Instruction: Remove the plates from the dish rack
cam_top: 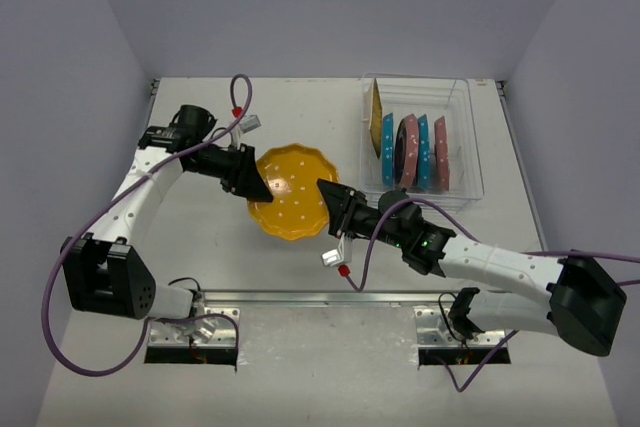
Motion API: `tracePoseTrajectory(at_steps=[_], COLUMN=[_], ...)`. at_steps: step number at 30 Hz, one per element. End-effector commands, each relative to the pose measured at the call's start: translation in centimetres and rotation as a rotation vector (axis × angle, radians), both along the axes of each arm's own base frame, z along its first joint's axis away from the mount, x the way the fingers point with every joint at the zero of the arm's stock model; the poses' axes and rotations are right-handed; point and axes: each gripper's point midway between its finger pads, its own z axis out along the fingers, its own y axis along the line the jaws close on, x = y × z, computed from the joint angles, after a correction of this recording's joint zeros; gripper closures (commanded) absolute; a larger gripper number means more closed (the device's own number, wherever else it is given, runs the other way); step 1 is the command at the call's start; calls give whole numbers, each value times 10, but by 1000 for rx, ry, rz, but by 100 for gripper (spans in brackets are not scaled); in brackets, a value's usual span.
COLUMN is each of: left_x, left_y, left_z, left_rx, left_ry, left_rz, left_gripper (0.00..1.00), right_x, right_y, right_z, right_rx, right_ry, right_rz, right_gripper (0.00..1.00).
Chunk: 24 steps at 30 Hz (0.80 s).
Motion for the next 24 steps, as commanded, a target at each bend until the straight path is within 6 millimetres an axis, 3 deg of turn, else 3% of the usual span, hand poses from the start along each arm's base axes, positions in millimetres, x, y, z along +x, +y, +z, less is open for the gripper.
tracePoseTrajectory(at_steps=[1, 2, 4, 6, 7, 10, 11, 12, 14, 19, 24], left_x=[-5, -5, -6, -6, -6, 3, 8, 11, 33, 73, 125], left_y=[-7, -8, -10, -12, -12, -7, -1, -1, 23, 61, 100], left_z=[7, 9, 16, 24, 28, 37, 39, 41, 46, 45, 16], left_rx=[-60, -70, -96, -122, -130, -157, -163, -171, -194, -203, -112], left_ry=[-42, -46, -58, -70, -84, -109, -107, -107, -127, -100, -39], left_rz=[-71, -75, -83, -92, -97, -63, -32, -24, 85, 265, 475], left_gripper=[83, 90, 99, 100, 100, 100, 100, 100, 100, 100, 100], right_x=[-6, -7, -7, -6, -5, -2, -1, 1, 6, 20, 38], right_y=[-3, -3, -5, -6, -8, -14, -15, -16, -21, -35, -56], right_z=[113, 112, 110, 105, 102, 93, 90, 90, 86, 74, 68], right_rx=[298, 300, 297, 289, 286, 273, 272, 271, 272, 259, 295], right_ry=[-218, -221, -222, -214, -208, -179, -164, -163, -132, -57, 71], right_rz=[13, 15, 9, -1, -7, -41, -50, -63, -100, -212, -363], right_gripper=[100, 99, 89, 76, 59, 29, 22, 21, 5, 1, 1])
